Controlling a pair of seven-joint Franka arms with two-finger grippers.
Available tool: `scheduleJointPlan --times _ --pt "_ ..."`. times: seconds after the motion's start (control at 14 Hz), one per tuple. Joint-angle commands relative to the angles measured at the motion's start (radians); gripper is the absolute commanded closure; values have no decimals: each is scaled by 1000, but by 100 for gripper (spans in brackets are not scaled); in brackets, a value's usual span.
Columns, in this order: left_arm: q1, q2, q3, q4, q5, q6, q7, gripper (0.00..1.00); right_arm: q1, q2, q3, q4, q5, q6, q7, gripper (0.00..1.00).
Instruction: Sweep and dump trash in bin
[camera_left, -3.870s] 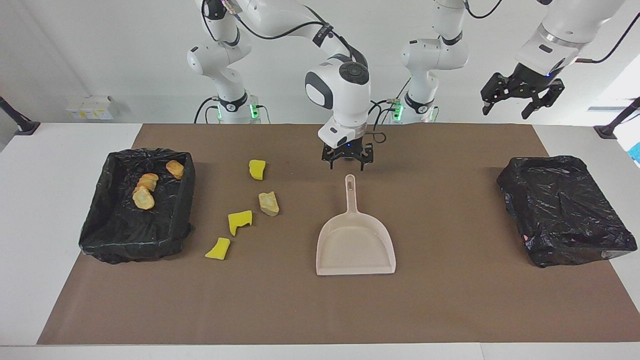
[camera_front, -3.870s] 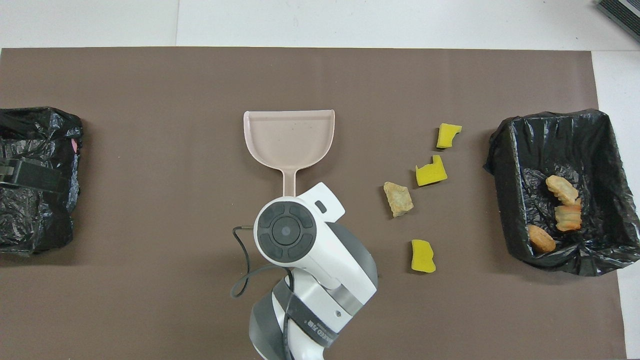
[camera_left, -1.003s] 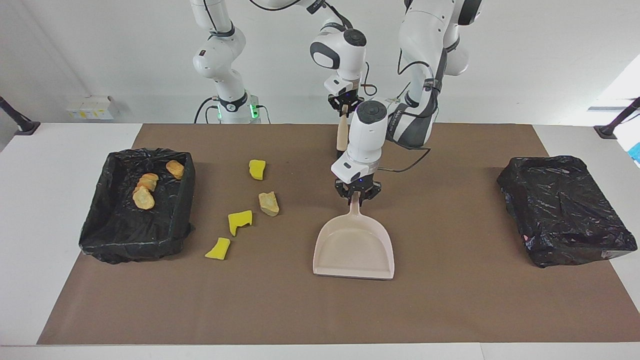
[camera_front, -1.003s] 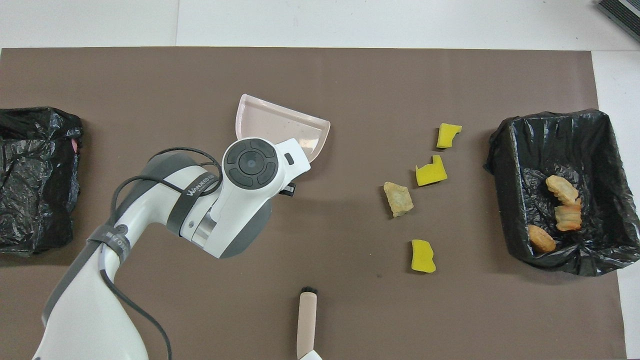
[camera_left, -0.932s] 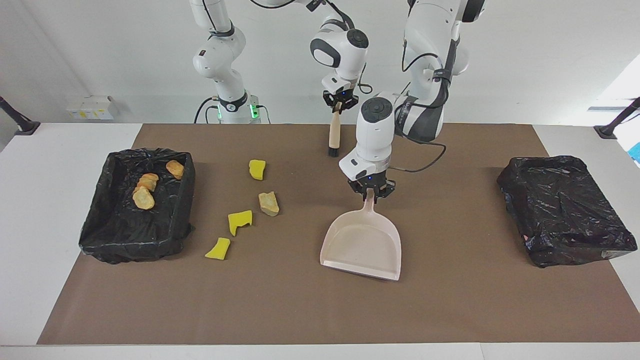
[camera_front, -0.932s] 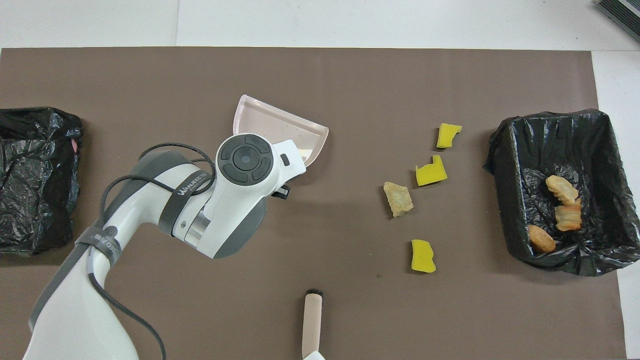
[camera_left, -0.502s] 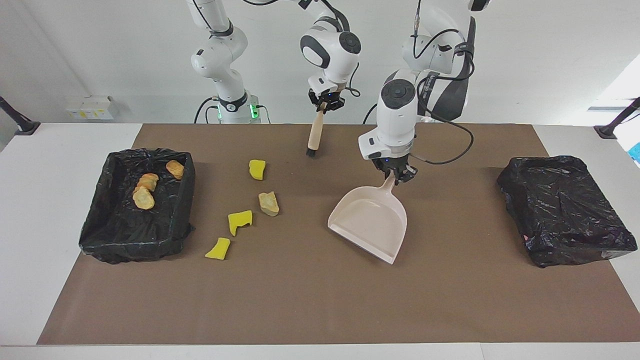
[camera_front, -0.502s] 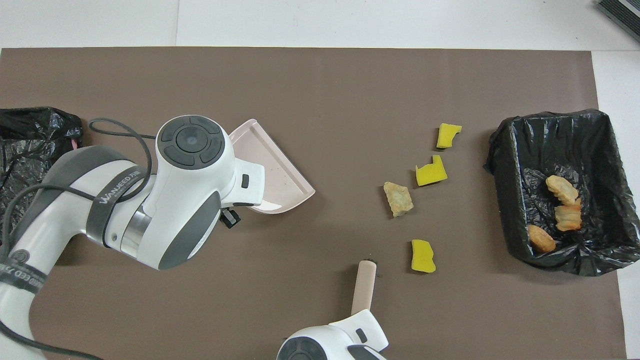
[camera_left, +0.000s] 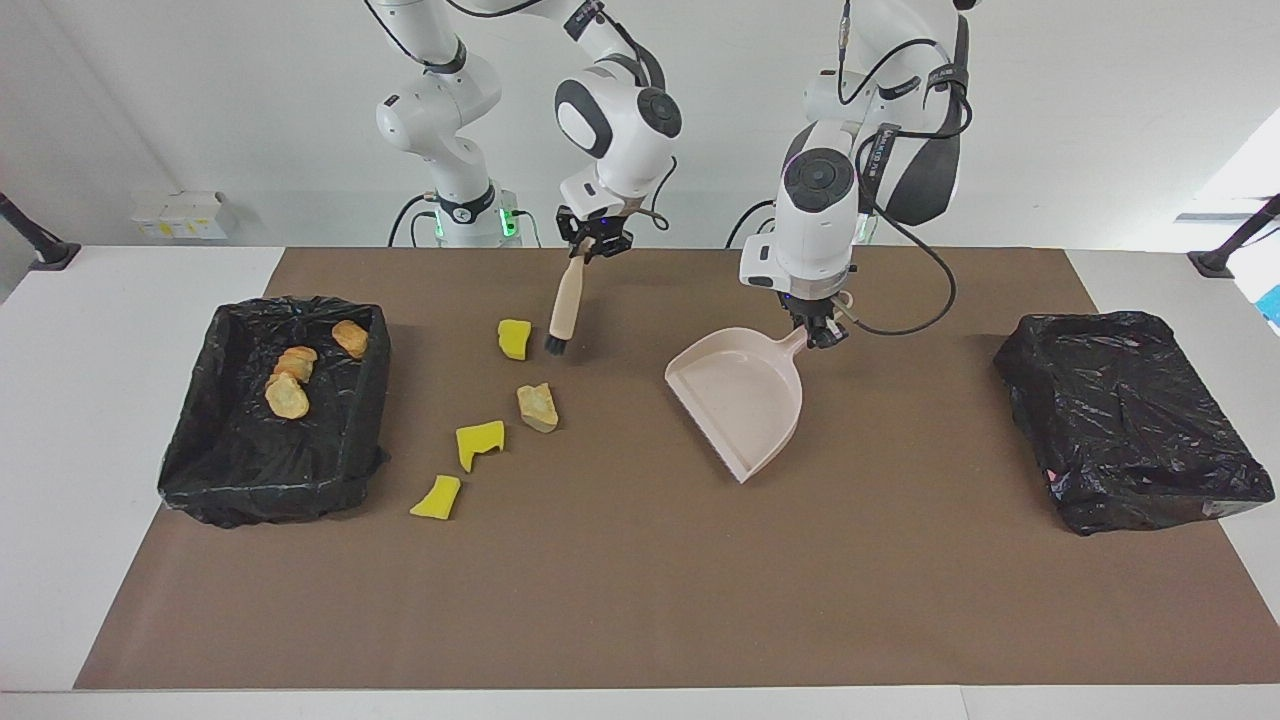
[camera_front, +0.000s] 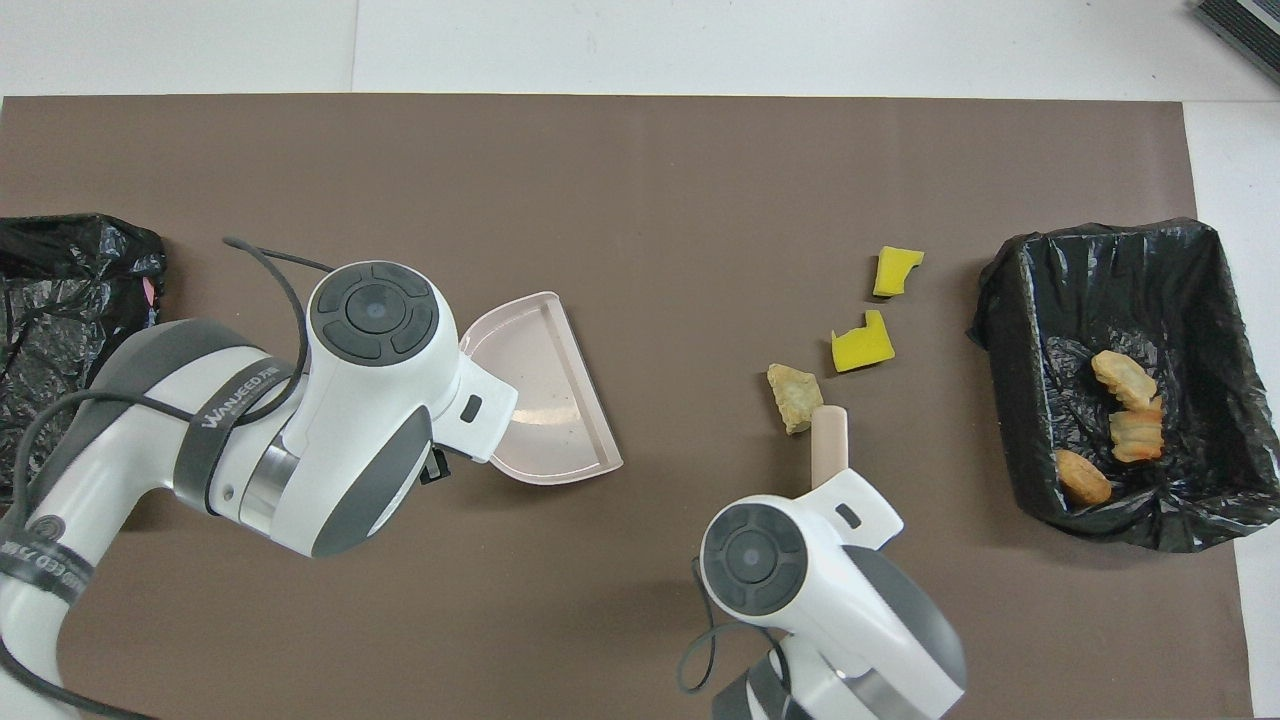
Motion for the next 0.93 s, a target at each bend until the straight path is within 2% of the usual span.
scheduleJointPlan --times 0.0,0.36,0.64,0.86 --pt "-16 -45 -6 -90 80 89 92 100 -96 30 14 9 -70 74 -125 100" --pt "-44 -42 -8 -151 89 117 98 100 -340 116 14 29 -211 307 -461 100" --pt "-45 -51 -8 -172 88 119 92 100 -417 220 12 163 -232 356 -587 100" --pt "-45 -53 -8 -173 88 103 91 100 -472 277 15 166 -263 464 -594 100"
